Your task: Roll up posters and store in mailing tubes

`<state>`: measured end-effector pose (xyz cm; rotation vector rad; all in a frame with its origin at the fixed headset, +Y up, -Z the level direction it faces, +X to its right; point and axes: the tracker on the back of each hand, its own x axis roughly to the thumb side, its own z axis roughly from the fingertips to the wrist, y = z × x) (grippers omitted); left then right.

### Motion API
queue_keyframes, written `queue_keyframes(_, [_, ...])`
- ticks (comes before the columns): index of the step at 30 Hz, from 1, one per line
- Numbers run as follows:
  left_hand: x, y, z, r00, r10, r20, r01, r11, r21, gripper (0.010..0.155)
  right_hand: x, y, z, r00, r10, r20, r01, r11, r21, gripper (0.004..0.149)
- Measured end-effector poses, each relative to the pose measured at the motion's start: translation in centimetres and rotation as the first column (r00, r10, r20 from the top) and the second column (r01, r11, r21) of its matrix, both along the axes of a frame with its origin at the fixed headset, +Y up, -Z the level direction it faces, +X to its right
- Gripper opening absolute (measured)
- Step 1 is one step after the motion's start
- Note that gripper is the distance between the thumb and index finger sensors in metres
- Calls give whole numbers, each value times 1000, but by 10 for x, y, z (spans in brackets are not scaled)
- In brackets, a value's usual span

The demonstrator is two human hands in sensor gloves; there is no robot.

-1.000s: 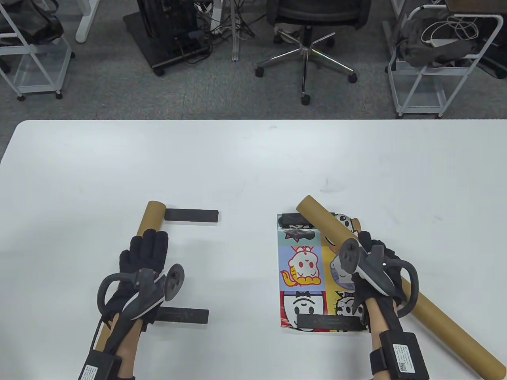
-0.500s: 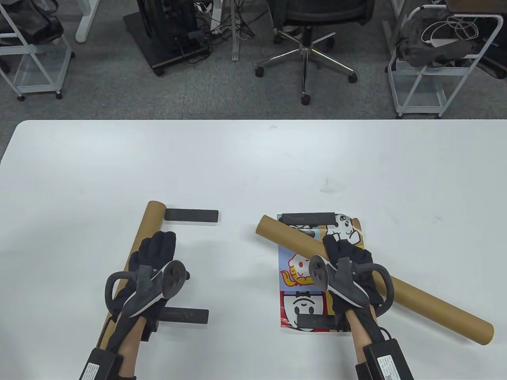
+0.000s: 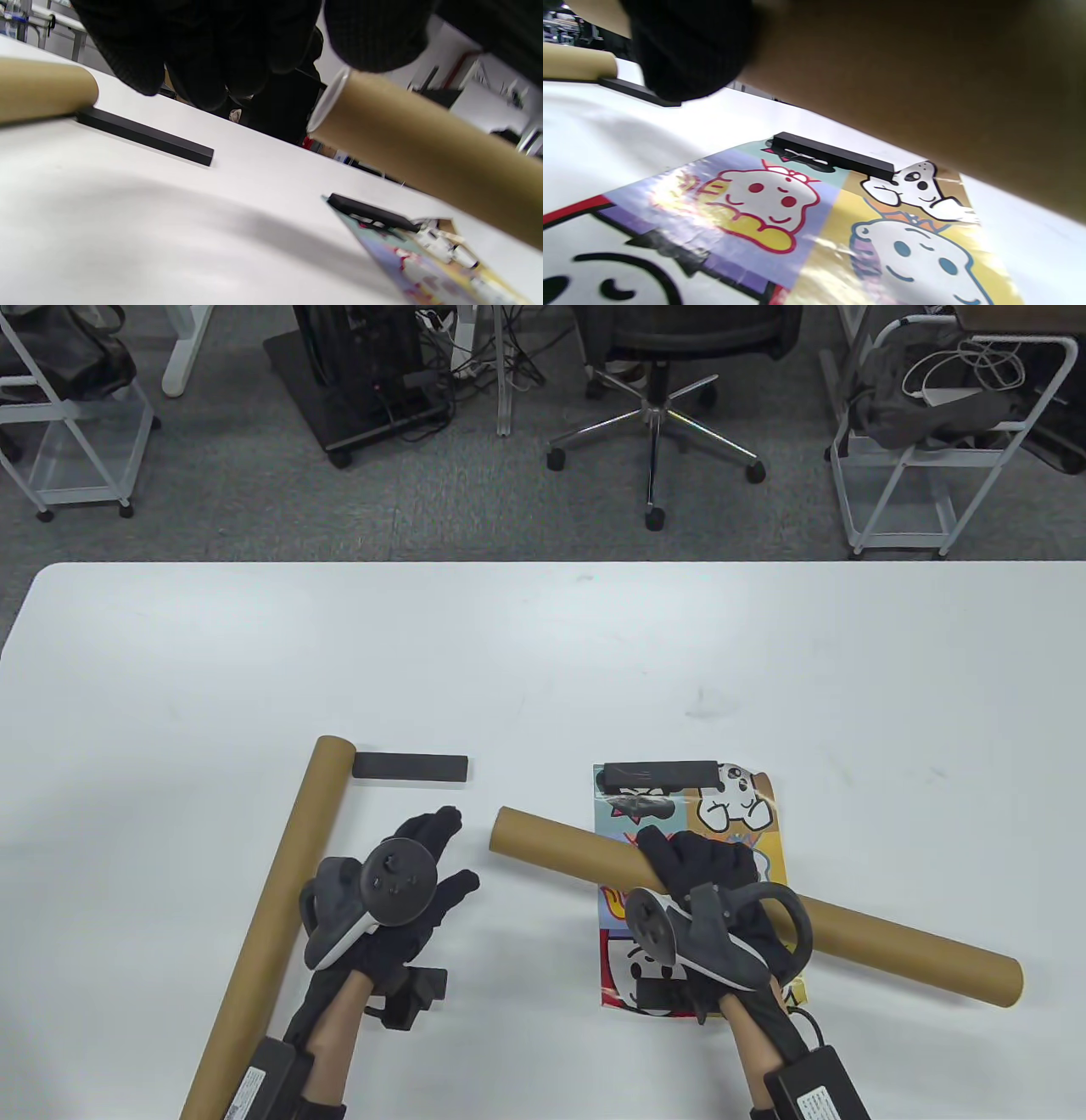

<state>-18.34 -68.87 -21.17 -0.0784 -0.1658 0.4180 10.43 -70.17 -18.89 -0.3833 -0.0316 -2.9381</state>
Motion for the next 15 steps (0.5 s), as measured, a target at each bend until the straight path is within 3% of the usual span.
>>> queue_keyframes(4, [-4,-9,0,981,187,-59,-190,981,-48,66,-4,0,2,1000,-5,-26,5,1000,8,83])
queue_keyframes(7, [-4,-11,1,977,202,-67,-206,977,-57,60,-8,1,5,998,-10,-54,11,1000,12,83])
queue_keyframes(11, [-4,-10,4,974,190,-126,-190,982,8,48,-12,2,7,998,6,-61,-5,1000,22,83])
queue_keyframes(15, [-7,-10,4,966,225,-124,-227,974,-2,45,-13,2,8,997,16,-71,-16,1000,13,84])
